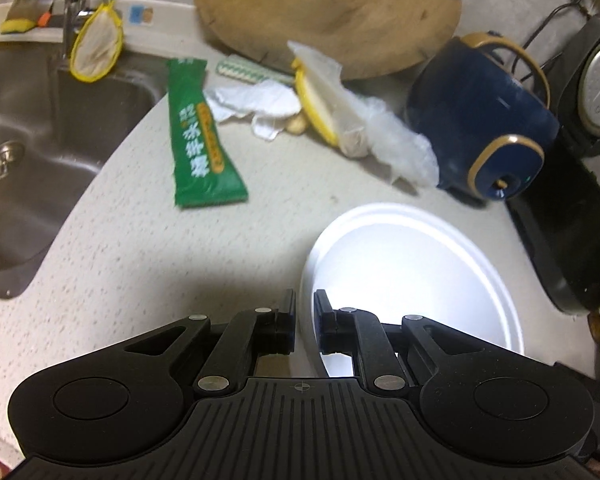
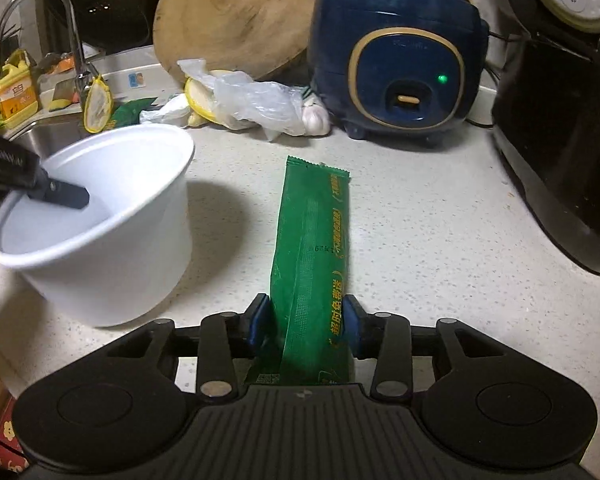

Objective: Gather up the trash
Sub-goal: 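Lift the white cup with the left gripper while the right gripper lifts the green strip, then carry the white cup and green strip down toward the green trash bin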

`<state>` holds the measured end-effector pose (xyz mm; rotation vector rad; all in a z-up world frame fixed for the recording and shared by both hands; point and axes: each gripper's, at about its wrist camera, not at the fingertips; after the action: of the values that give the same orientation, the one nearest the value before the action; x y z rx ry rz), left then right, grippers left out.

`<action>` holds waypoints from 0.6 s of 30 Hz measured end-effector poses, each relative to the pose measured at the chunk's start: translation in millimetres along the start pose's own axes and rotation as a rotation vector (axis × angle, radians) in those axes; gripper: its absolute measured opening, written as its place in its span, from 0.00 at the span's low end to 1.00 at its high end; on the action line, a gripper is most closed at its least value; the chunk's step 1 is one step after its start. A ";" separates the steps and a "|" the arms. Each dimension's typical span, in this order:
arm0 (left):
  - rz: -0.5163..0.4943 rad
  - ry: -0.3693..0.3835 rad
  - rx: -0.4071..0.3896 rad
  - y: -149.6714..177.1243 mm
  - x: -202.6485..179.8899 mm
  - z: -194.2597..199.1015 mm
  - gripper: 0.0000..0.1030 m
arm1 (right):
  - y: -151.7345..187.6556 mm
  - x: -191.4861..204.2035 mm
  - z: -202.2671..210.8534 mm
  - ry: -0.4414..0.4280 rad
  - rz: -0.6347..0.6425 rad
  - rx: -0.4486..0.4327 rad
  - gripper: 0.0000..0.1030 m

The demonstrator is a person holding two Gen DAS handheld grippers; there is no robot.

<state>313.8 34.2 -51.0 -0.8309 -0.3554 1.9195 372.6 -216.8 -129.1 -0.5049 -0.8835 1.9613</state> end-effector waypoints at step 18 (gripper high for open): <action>-0.069 -0.019 0.046 5.9 -15.0 -1.9 0.12 | -18.5 -3.3 -24.4 0.012 0.017 -0.033 0.60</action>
<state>315.5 18.1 -49.7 -0.7616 -0.3458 1.8661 400.5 -204.0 -131.4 -0.5443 -0.9080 1.9603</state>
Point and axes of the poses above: each gripper's, at about its wrist camera, not at the fingertips, and z roughly against the way its jaws point, x to its left, y to its underside, and after that the axes turned 5 degrees about y, right-handed
